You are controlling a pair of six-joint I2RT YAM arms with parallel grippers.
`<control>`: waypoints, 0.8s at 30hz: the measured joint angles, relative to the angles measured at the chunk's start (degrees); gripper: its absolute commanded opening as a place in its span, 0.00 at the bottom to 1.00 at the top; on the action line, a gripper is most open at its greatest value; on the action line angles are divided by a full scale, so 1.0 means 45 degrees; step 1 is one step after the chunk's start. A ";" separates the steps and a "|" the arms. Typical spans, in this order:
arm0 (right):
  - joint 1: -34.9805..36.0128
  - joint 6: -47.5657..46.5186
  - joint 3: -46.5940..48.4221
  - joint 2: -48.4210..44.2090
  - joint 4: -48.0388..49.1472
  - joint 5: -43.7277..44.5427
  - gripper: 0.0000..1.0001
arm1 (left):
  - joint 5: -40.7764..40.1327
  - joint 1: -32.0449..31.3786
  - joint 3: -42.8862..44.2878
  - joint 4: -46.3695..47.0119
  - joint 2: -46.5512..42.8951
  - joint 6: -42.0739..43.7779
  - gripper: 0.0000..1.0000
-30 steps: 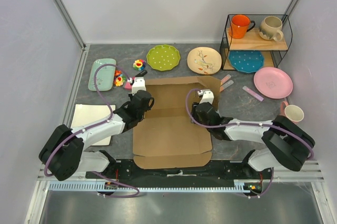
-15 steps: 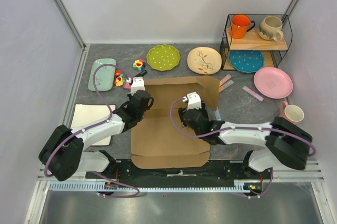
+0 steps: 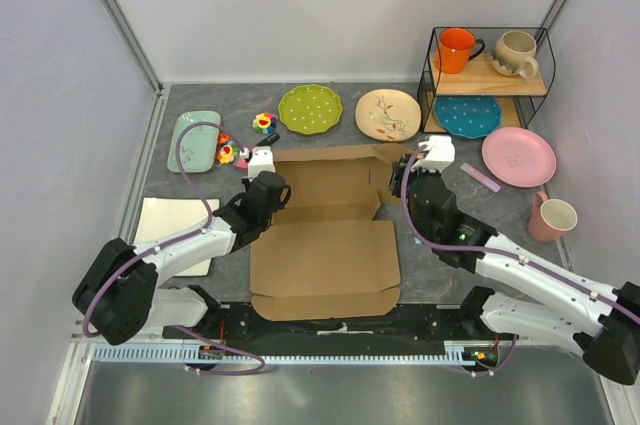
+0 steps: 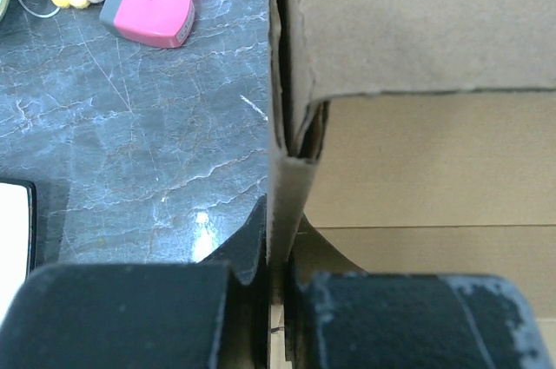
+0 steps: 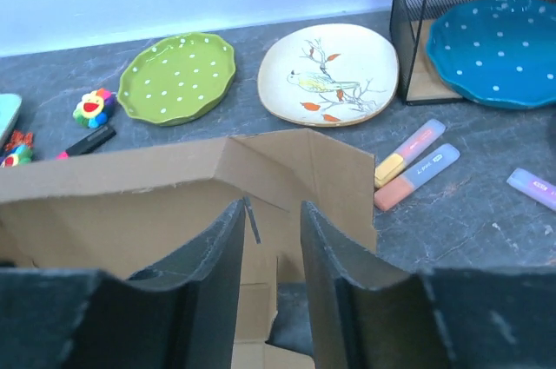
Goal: Fold the paper box
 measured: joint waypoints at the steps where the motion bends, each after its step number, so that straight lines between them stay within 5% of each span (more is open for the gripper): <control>1: -0.0262 0.0136 0.0141 0.0170 -0.0044 -0.0063 0.37 | 0.0019 -0.0005 -0.0019 -0.0010 -0.0034 -0.0015 0.02; 11: -0.3045 0.1836 0.0952 0.3235 -0.0340 -0.2555 0.38 | 0.0291 -0.0024 -0.0316 -0.0058 -0.0486 -0.0097 0.02; 20: -0.3453 0.2268 0.1569 0.4745 0.0087 -0.5115 0.32 | 0.0335 -0.0024 -0.0384 -0.0073 -0.0588 -0.0131 0.02; 23: -0.3453 0.2385 0.1569 0.4954 0.0107 -0.6076 0.41 | 0.0335 -0.0024 -0.0384 -0.0078 -0.0588 -0.0131 0.02; 24: -0.3449 0.2409 0.1569 0.4959 0.0073 -0.6217 0.54 | 0.0325 -0.0024 -0.0384 -0.0078 -0.0588 -0.0131 0.02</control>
